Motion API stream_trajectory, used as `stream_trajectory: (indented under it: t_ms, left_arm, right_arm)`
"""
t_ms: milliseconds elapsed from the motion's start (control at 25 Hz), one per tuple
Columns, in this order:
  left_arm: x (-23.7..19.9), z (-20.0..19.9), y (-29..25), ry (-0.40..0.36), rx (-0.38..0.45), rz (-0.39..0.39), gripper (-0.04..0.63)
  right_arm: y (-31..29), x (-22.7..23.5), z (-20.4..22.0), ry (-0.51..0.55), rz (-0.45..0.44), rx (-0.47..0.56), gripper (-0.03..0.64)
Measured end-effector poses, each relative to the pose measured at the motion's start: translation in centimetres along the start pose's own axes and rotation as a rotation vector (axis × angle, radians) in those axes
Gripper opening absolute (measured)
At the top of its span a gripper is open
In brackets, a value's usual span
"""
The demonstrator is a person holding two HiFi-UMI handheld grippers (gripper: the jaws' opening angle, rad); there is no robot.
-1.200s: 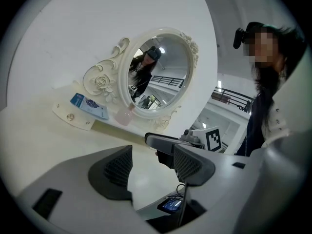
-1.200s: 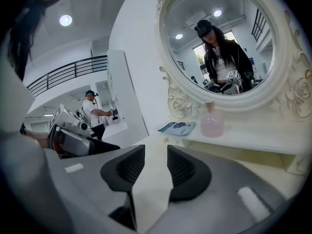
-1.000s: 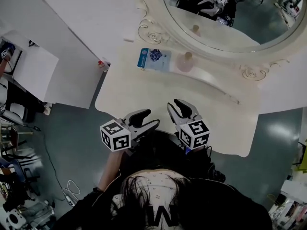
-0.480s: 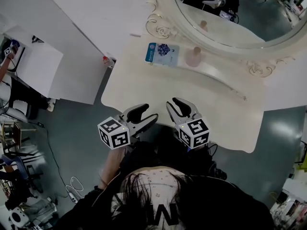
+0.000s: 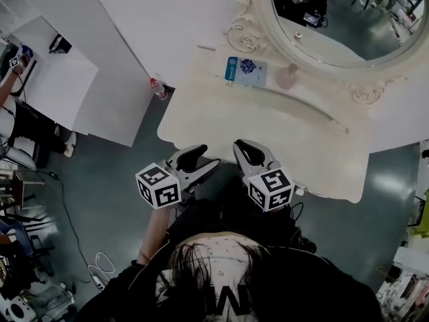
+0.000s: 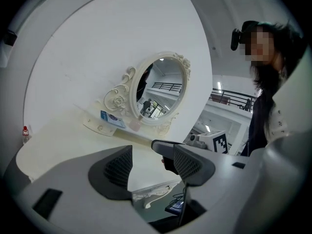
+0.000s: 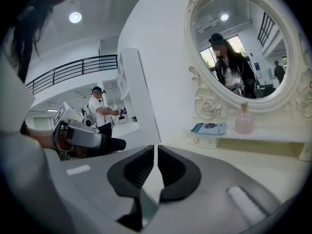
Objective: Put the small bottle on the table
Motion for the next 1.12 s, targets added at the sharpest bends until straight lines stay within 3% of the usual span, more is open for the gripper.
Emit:
stream_trajectory:
  t_ms: [640, 1120]
  left_arm:
    - [4.0, 5.2, 10.7, -0.003, -0.047, 0.119, 0.264]
    - [7.6, 7.8, 10.6, 0.002, -0.078, 0.173, 0.264]
  right_arm:
    - [6.9, -12.2, 3.7, 0.000, 0.134, 0.033, 0.010]
    - [11.5, -13.9, 4.9, -0.014, 0.175, 0.036, 0.009]
Point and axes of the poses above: the fingertips, and each gripper's own axes: y backward along the fingers, x to its right, z out of its underside, the point moved 7 cm from there along y, backward along the fingers, and after that the axes turned 13 degrees about z, right-handed, at the moved point
